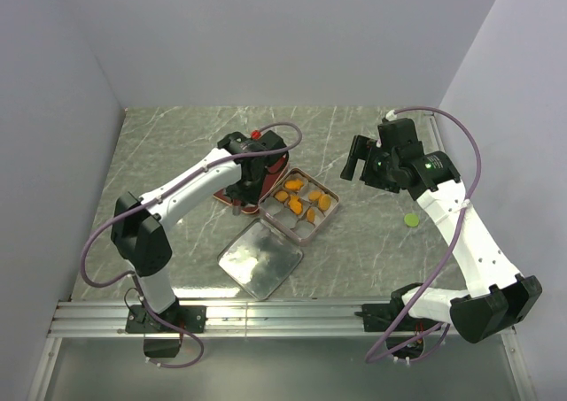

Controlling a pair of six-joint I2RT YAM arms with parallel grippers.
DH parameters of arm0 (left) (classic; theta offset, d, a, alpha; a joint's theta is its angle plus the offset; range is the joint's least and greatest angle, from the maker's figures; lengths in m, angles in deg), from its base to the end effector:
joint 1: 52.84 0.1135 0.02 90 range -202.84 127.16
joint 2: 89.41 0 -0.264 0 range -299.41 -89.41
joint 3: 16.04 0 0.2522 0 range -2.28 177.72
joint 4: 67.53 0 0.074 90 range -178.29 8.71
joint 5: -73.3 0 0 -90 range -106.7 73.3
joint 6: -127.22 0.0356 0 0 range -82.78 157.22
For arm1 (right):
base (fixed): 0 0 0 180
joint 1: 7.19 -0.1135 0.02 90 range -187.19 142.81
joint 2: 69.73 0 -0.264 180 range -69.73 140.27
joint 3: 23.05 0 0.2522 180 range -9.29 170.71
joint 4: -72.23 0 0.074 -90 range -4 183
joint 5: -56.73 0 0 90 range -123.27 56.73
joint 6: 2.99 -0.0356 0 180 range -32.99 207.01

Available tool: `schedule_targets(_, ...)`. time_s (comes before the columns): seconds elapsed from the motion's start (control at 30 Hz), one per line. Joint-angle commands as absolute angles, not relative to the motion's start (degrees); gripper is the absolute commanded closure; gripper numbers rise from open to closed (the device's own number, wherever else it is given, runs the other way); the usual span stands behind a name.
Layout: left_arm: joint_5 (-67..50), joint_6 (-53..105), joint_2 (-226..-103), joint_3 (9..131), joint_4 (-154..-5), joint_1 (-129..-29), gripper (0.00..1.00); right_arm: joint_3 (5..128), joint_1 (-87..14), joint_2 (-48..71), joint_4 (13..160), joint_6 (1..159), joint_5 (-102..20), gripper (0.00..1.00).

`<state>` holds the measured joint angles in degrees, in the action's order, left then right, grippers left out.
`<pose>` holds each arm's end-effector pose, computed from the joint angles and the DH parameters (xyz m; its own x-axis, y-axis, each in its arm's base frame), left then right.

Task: Pack the cookies

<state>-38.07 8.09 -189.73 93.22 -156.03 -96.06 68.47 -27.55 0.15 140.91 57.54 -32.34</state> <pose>0.2536 -0.2205 0.3070 -0.9130 0.2359 -0.3327 0.1662 0.9601 0.2248 0.2236 0.0824 0.3742 -0.7634 0.2414 -0.5992 0.0437 0.9447 0.3249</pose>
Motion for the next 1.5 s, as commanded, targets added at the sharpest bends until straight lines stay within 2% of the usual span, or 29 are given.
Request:
schedule_targets(0.0,-39.7,9.4,-190.4,95.8,-156.7,-96.3,0.55,71.0,-27.9,-0.2,139.4,58.3,-31.2,0.00)
schedule_targets(0.73,-39.6,10.1,-192.3,95.2,-156.3,-96.5,0.56,71.3,-28.5,0.5,139.8,58.4,-31.0,0.00)
schedule_targets(1.0,-40.5,9.9,-192.6,95.2,-156.7,-96.5,0.62,71.5,-28.6,0.7,139.7,58.4,-31.3,0.00)
schedule_targets(1.17,-42.9,8.7,-191.9,97.9,-157.9,-96.5,0.66,71.7,-28.8,0.8,139.8,58.4,-31.1,0.00)
schedule_targets(1.47,-44.7,7.2,-187.6,102.8,-158.7,-96.7,0.64,72.0,-28.8,0.8,139.9,58.3,-31.2,0.00)
